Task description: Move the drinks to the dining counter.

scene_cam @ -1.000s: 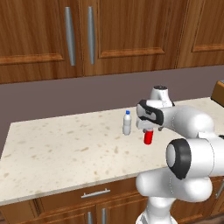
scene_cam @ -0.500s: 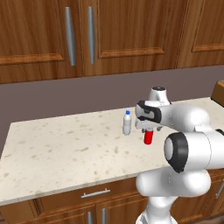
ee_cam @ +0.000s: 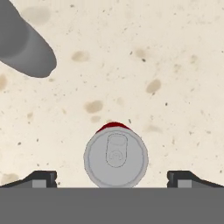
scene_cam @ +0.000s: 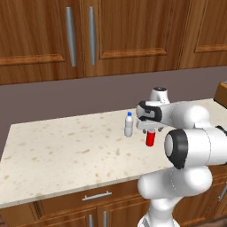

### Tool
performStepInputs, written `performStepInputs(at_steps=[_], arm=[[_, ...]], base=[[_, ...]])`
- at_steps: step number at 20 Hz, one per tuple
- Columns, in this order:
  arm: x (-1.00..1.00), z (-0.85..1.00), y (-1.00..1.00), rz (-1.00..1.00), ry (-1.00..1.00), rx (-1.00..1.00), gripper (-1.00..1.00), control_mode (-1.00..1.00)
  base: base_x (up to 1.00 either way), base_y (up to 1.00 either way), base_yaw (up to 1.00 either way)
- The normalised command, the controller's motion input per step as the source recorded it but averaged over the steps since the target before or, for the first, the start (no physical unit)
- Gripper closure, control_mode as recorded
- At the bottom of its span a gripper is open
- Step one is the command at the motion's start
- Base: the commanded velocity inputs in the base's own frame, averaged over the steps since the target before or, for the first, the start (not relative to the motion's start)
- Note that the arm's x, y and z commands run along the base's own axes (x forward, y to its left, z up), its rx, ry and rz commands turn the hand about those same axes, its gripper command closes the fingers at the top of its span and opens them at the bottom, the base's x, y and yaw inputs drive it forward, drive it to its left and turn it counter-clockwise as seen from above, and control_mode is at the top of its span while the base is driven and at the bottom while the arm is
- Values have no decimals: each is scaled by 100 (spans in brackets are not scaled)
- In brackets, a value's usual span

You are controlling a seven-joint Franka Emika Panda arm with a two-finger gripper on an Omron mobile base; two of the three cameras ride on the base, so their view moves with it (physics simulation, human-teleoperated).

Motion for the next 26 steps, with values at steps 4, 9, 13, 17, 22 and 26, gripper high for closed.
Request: performStepInputs(at_steps=[4, 9, 13, 17, 22, 26], arm=[[0, -6, -2, 0, 0, 0, -100, -100], [0, -8, -2, 0, 1, 0, -100, -100], [0, -7, 0, 0, 0, 0, -100, -100], [1, -5, 0, 0, 1, 0, -100, -100], [6, -4, 0, 0, 0, 0, -100, -100], [11, -9, 0, 0, 0, 0, -100, -100]], base=[[0, 0, 0], [0, 0, 0], [0, 0, 0], [0, 0, 0], [0, 0, 0], [0, 0, 0]])
